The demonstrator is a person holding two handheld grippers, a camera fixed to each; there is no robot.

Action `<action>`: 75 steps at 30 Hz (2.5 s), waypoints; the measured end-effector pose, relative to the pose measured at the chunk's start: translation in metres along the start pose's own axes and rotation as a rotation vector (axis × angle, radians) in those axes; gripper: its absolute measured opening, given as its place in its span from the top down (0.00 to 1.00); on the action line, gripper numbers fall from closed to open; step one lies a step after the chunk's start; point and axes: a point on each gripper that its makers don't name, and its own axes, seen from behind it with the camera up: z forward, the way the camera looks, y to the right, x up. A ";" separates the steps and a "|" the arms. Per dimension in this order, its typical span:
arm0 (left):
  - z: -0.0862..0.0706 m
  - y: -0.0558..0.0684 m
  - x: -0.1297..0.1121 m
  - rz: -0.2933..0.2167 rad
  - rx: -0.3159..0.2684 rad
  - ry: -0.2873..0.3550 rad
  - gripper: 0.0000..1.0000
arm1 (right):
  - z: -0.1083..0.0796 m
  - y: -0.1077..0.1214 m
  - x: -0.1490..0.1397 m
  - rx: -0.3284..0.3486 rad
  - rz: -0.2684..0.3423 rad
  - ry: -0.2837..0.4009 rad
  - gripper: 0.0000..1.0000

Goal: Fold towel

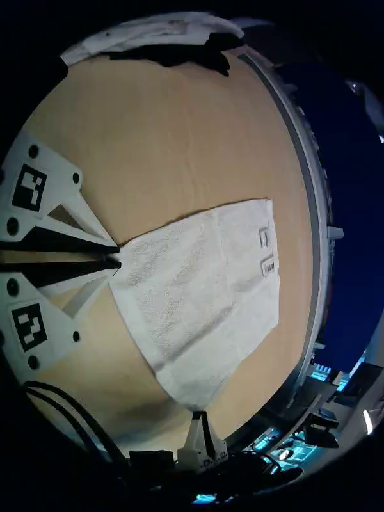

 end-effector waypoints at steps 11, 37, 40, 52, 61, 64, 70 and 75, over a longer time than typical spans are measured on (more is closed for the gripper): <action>-0.026 0.005 0.024 -0.050 -0.021 0.043 0.93 | -0.014 0.001 0.012 0.011 -0.005 0.027 0.94; -0.104 0.018 0.047 -0.128 -0.088 0.080 0.93 | -0.080 -0.012 0.032 0.026 -0.007 0.052 0.95; -0.107 0.021 0.044 -0.134 -0.097 0.076 0.93 | -0.082 -0.012 0.029 0.020 -0.001 0.047 0.95; -0.097 0.027 0.033 -0.137 -0.103 0.063 0.93 | -0.055 -0.032 -0.007 0.027 0.026 0.010 0.87; -0.094 0.028 0.021 -0.147 -0.103 0.044 0.93 | -0.040 -0.053 -0.045 0.028 0.033 -0.032 0.57; -0.094 0.027 0.018 -0.147 -0.103 0.040 0.93 | -0.035 -0.058 -0.056 0.030 0.047 -0.046 0.57; -0.093 0.025 0.014 -0.140 -0.102 0.036 0.93 | -0.030 -0.063 -0.072 0.033 0.056 -0.074 0.57; -0.092 0.026 0.011 -0.142 -0.104 0.032 0.93 | -0.025 -0.065 -0.081 0.033 0.046 -0.092 0.58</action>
